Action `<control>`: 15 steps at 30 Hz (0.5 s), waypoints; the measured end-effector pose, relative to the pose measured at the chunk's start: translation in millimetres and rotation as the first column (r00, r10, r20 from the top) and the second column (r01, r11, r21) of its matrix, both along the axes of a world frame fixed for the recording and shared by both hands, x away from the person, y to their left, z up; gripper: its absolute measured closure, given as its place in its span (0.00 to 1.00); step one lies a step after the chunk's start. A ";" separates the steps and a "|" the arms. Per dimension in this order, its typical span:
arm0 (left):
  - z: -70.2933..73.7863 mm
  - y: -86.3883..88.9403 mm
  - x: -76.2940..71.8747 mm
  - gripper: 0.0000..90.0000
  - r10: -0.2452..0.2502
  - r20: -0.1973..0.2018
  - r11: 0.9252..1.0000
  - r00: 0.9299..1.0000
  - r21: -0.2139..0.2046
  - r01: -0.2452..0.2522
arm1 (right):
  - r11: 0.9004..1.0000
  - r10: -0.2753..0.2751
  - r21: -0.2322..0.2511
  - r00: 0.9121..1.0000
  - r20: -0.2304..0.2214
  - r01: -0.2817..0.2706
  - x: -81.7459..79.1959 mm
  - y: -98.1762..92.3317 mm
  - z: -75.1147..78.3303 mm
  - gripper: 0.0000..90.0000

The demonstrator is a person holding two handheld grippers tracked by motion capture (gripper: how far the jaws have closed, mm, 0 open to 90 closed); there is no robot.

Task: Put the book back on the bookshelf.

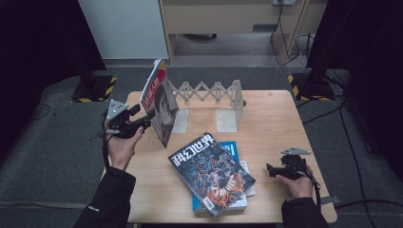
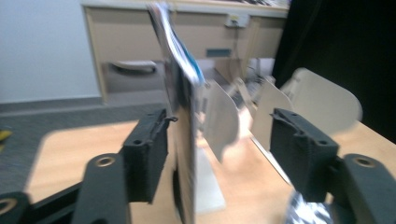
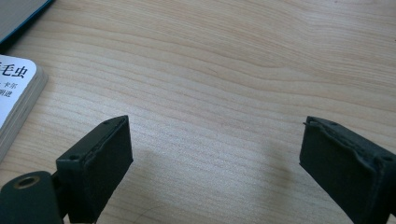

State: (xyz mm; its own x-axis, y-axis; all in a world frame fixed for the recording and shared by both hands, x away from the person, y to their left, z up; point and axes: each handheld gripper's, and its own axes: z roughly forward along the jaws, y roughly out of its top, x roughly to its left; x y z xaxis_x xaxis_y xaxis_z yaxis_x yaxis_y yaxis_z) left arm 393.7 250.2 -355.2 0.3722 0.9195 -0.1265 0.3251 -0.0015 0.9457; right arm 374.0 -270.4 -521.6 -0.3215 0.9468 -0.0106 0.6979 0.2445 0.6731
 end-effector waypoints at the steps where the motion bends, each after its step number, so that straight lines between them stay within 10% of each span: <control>1: -4.2 0.7 -3.7 0.37 -0.010 -0.005 1.000 1.000 -0.006 0.010 | 1.000 0.005 -0.006 1.000 0.004 -0.005 0.0 0.2 0.3 0.10; 15: -73.4 -1.0 -36.3 0.34 -0.140 -0.127 0.990 0.982 -0.009 0.140 | 0.999 0.013 0.034 0.999 0.039 -0.014 -3.0 5.0 10.2 0.17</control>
State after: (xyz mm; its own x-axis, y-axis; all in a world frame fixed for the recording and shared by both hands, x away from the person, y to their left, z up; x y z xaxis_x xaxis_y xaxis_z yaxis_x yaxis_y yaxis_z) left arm 357.4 249.2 -428.6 0.4780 0.8595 -0.1809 0.4391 -0.0554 0.8967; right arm 371.0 -265.4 -511.4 -0.3340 0.9425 0.0086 0.6680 0.2302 0.7077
